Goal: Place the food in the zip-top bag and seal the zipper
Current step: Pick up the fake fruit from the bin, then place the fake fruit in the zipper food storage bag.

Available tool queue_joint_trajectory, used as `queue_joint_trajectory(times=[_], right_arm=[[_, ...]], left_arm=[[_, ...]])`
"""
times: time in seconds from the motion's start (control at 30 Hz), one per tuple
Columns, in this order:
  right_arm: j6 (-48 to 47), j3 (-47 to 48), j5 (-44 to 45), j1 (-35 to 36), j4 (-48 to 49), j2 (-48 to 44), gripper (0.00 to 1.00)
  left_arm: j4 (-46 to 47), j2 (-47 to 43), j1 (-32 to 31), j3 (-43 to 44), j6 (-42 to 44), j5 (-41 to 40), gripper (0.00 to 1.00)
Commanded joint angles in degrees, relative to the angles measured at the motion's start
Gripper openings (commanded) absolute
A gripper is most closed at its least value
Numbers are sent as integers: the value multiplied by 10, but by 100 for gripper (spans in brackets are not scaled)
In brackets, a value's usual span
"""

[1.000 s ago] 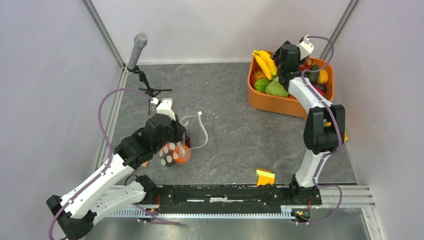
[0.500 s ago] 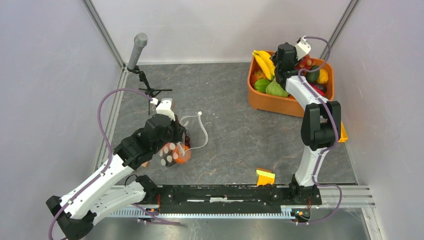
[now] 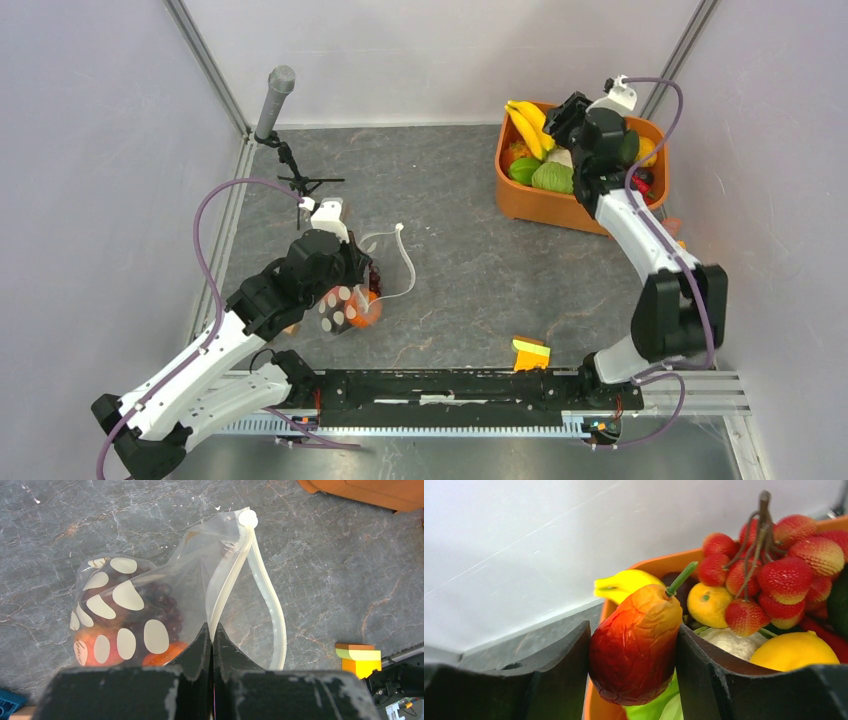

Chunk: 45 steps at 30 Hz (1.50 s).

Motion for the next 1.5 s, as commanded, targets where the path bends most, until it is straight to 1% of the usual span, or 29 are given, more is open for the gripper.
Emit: queue_joint_trajectory(times=[0.0,0.13,0.3,0.37,0.53,0.7,0.83,0.97,1.03,1.27,1.47], right_arm=[[-61,-63,-144,1,60,-89,40],[-65,-136,-295,6,101,-155,40],[-90,-204,-386,28,109,-231,40],[-102,-223,-419,51,116,-256,41],[-148,-249,-457,139,109,-289,40],[-167,-266,-483,233,125,-277,38],[-188,-267,-471,298,123,-249,38],[-210,-253,-427,370,110,-211,38],[-222,-246,-407,395,104,-189,38],[-234,-215,-366,451,85,-121,39],[-240,-196,-321,468,78,-84,43]], left_arm=[[24,-7,3,1,-13,6,2],[24,-4,3,4,-10,9,2],[28,1,3,8,-11,17,2],[31,2,3,6,-13,19,2],[35,9,3,9,-13,21,2],[36,12,3,8,-14,28,2],[36,10,3,8,-17,31,2],[34,7,3,11,-16,34,2],[31,7,3,15,-15,39,2],[30,3,3,20,-15,65,2],[30,-6,3,31,-14,72,2]])
